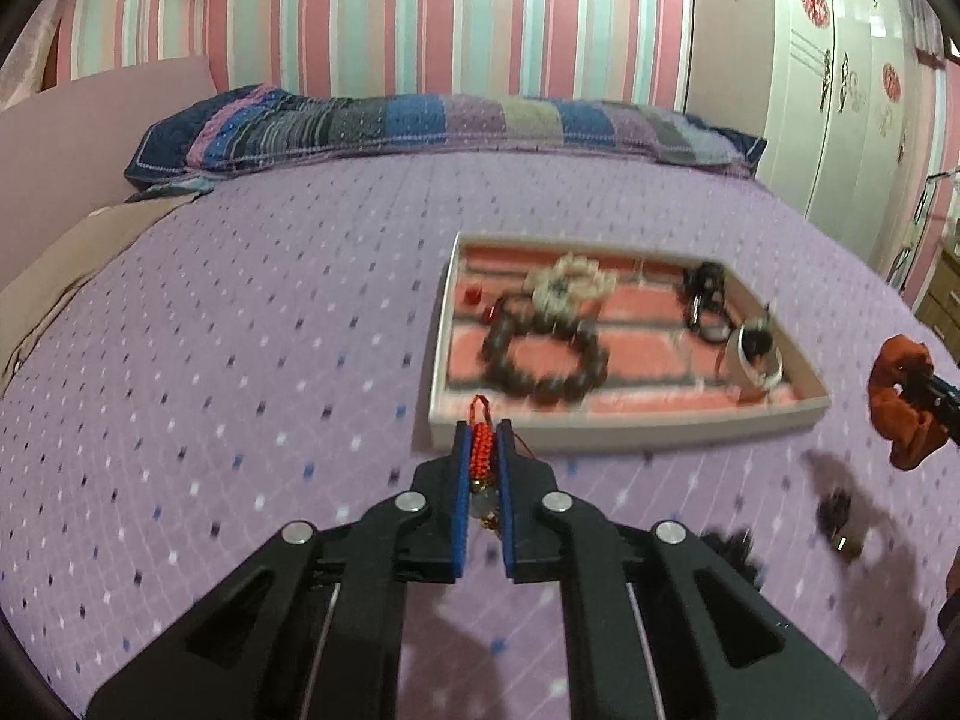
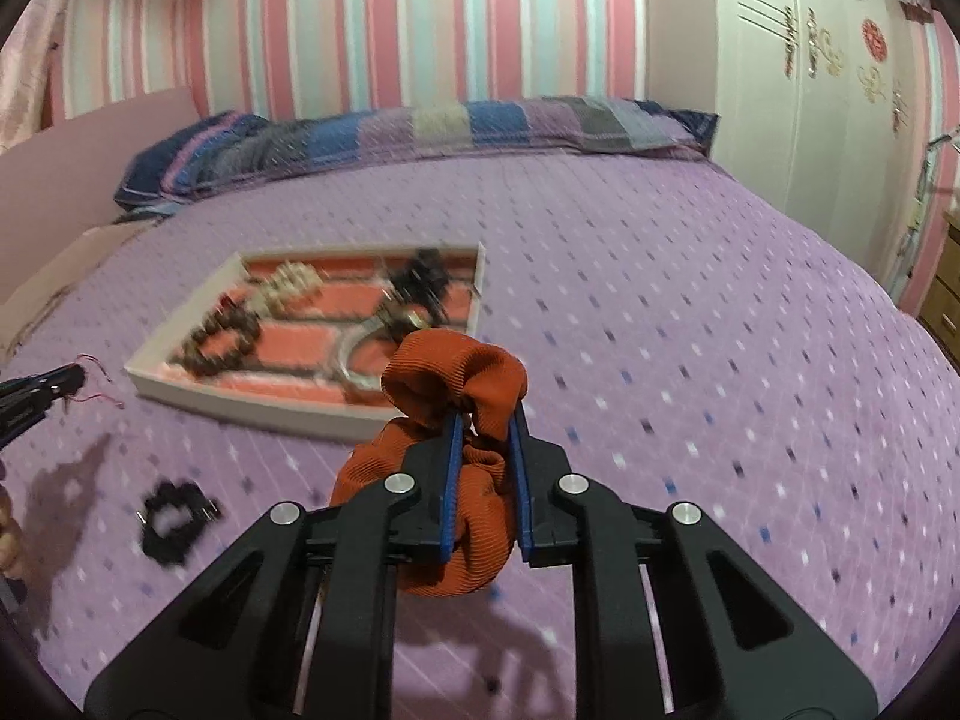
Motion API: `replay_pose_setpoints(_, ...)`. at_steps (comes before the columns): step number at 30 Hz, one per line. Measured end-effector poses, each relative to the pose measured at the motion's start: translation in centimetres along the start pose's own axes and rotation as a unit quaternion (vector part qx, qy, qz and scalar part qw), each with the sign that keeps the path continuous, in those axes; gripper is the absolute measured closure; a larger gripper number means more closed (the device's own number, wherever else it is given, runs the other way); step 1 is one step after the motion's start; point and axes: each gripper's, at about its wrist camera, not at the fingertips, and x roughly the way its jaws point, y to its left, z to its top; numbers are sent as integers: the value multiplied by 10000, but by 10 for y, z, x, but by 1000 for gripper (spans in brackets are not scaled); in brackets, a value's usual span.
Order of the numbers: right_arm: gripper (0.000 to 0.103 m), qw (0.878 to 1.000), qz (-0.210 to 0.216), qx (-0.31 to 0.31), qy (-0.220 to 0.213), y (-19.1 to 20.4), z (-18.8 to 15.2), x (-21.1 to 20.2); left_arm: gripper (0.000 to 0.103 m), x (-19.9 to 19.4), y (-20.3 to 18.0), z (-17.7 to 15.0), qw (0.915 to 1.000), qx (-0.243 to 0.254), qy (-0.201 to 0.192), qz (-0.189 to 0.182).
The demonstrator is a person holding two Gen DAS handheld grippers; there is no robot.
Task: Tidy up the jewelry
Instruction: 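Carry the pendant and scrunchie into the tray and open both tools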
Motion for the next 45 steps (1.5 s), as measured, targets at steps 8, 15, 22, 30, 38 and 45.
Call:
replay_pose_setpoints(8,88,9996,170,56,214,22,36,55,94,46,-27,52,9998,158,126,20)
replay_pose_setpoints(15,88,9980,367,365,372,23,52,92,94,110,-22,66,9980,-81,626,21)
replay_pose_setpoints(22,84,9978,117,-45,656,38,48,127,94,150,-15,64,9953,-32,925,270)
replay_pose_setpoints(30,42,9982,97,-23,585,31,49,121,78,146,-18,58,9950,126,971,183)
replay_pose_setpoints(38,24,9997,-66,-148,188,22,61,87,44,102,-16,70,9989,10,472,82)
replay_pose_setpoints(45,19,9995,83,-2,310,10,37,57,44,54,-23,54,9989,117,314,326)
